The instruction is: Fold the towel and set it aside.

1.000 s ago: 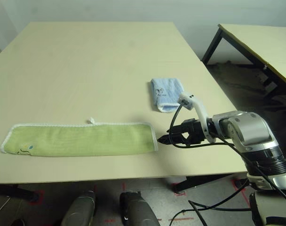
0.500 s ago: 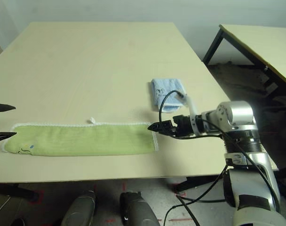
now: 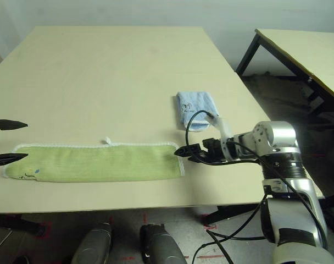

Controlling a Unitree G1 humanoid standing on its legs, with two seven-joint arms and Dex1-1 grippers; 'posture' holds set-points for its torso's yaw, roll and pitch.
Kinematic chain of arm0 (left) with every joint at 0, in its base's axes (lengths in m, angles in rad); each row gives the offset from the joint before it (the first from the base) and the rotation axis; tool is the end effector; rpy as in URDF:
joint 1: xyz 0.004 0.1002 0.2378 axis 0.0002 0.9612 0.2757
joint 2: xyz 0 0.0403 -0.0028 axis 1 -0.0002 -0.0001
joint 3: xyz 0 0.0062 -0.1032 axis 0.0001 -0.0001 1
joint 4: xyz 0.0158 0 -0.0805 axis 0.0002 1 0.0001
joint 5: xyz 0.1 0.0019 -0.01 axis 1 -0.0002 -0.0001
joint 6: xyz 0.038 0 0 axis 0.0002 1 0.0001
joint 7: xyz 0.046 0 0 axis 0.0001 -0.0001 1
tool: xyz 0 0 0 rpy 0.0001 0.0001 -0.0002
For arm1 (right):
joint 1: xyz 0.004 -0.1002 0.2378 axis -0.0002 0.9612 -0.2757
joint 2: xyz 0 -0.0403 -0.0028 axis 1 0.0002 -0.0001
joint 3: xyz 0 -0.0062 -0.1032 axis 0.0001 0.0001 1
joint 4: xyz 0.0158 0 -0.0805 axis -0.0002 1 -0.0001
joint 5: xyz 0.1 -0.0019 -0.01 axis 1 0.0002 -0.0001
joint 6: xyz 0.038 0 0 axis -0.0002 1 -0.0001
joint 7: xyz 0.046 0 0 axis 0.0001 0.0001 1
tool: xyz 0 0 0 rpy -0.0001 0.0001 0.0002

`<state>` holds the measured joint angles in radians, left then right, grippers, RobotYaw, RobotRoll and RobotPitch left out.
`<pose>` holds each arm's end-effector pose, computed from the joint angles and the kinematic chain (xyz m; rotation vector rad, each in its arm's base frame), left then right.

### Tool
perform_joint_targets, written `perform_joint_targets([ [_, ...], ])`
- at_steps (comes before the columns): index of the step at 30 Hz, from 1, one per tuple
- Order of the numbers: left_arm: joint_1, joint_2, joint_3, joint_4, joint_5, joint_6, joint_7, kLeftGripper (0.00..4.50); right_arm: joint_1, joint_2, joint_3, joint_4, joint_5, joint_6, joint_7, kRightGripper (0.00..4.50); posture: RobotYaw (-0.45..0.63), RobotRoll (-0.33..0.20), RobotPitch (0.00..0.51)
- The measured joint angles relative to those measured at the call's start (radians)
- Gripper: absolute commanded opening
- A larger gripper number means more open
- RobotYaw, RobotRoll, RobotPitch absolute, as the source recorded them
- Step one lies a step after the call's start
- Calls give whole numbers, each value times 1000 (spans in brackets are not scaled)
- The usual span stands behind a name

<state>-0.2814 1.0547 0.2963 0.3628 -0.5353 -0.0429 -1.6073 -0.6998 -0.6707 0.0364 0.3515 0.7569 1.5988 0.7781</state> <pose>0.2156 0.3797 0.2158 0.4996 0.1012 -1.1349 0.2794 -0.2466 0.1463 0.5420 1.1405 0.7783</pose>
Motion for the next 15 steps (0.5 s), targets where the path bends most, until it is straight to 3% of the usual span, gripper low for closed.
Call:
perform_joint_targets([
  [6,-1,-1,0,-2,28,-40,1,4461,13,67,-20,-56,78,0,-122,4500,156,0,111],
  [9,-1,8,0,-2,31,-56,0,4500,23,72,-33,-64,98,0,-160,4051,156,0,110],
  [15,-18,8,-1,4,44,-66,0,4500,54,58,-14,-112,75,0,-183,1785,152,0,110],
])
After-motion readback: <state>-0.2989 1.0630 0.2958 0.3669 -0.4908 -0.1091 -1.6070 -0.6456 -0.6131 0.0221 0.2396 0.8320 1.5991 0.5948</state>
